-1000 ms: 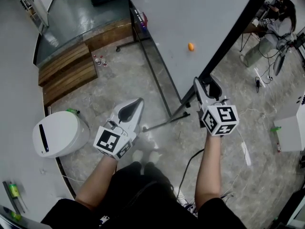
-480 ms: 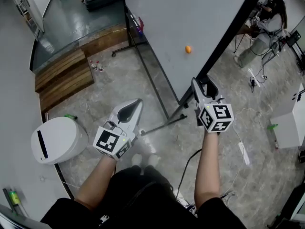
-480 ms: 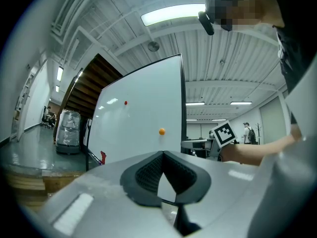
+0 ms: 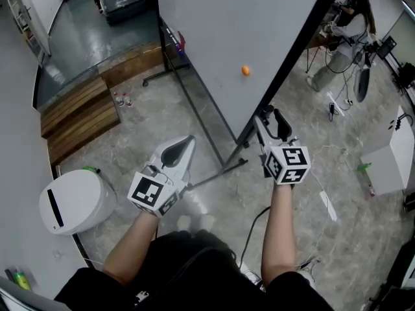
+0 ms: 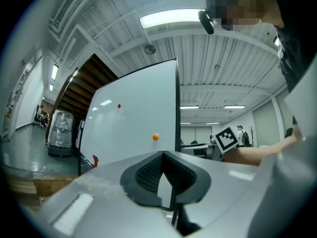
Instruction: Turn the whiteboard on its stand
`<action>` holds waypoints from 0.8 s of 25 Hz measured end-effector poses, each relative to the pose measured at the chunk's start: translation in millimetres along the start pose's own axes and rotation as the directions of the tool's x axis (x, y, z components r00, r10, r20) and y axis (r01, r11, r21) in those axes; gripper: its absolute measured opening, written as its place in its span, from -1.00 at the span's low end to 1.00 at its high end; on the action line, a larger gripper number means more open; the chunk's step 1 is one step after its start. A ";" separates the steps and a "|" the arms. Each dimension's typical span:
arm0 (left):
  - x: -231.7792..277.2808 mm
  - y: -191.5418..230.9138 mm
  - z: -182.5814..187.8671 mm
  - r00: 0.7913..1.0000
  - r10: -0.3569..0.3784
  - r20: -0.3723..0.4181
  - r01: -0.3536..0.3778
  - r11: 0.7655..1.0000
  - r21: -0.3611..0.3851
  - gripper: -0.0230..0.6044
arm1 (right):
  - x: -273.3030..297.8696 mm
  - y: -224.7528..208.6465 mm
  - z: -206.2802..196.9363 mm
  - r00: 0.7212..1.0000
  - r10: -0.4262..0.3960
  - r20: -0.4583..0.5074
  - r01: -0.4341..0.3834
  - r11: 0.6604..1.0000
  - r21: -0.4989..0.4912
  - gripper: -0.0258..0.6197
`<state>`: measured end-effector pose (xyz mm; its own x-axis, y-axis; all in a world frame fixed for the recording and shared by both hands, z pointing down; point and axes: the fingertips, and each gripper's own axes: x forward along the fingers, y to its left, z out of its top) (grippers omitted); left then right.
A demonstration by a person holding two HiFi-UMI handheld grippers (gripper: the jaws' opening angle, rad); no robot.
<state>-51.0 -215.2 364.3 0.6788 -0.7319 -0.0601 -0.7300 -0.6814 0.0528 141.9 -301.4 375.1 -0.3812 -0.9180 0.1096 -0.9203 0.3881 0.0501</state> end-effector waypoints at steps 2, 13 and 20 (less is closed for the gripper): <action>1.3 -1.4 3.7 1.000 0.000 0.000 0.000 1.000 0.000 -0.92 | -10.0 3.3 5.9 1.000 -0.008 0.016 0.008 1.000 -0.001 -0.14; 1.0 -9.3 23.2 0.998 -0.045 0.044 0.044 0.999 0.018 -0.92 | -64.5 56.2 36.5 0.990 0.016 0.142 -0.026 0.998 0.065 -0.69; -4.3 -14.3 20.0 0.997 -0.065 0.040 0.064 0.997 0.033 -0.92 | -79.9 106.6 24.9 0.983 0.108 0.148 -0.126 0.985 0.117 -0.84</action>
<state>-45.1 -202.1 343.9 0.7213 -0.6850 -0.1030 -0.6873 -0.7262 0.0163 72.1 -188.7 346.9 -0.4872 -0.8727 -0.0336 -0.8690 0.4882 -0.0807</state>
